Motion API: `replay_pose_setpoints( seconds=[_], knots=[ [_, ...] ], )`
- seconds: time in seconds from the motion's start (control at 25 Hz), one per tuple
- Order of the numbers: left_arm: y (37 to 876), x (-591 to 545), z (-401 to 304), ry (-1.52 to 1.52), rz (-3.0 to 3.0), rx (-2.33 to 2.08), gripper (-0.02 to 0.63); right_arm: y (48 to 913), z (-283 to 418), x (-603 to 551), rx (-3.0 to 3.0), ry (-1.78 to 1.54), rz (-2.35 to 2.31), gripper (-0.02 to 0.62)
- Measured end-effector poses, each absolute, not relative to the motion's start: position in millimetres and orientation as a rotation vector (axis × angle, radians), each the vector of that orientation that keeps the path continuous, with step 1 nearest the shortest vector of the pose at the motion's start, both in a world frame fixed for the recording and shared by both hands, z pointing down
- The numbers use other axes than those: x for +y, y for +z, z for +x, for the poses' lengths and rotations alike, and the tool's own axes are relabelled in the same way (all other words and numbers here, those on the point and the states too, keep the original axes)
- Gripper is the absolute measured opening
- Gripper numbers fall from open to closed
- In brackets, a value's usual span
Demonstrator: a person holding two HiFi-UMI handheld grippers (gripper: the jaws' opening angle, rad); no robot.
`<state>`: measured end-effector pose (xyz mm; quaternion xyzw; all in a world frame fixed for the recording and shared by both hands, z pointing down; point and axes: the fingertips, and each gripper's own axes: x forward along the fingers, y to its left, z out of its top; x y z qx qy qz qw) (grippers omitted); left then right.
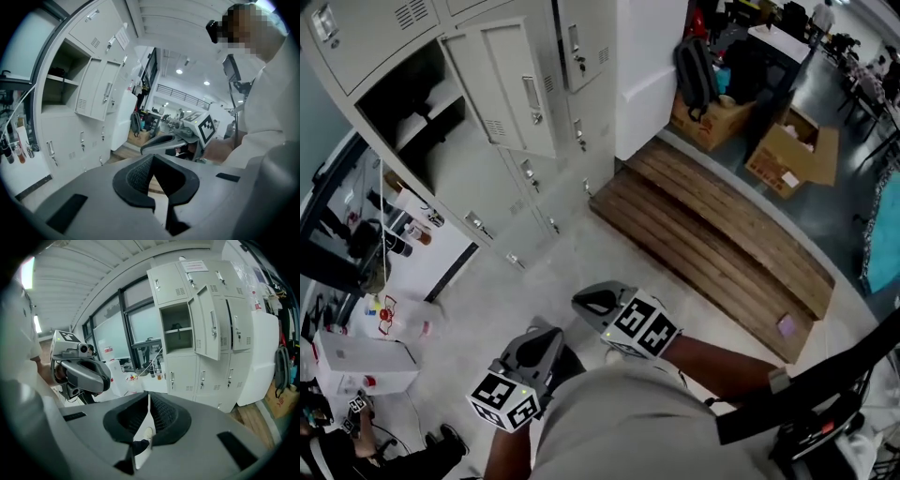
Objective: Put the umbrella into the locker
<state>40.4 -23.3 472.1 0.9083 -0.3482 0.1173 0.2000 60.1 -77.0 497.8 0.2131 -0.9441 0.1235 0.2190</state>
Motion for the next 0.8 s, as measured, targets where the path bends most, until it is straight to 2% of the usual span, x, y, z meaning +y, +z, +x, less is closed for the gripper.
replay_pose_setpoints(
  seconds=[0.8],
  knots=[
    [481,-44,47,0.361,2.552,-0.875,0.011,508,67,-82,-2.580,0.373,0.619,0.021]
  ],
)
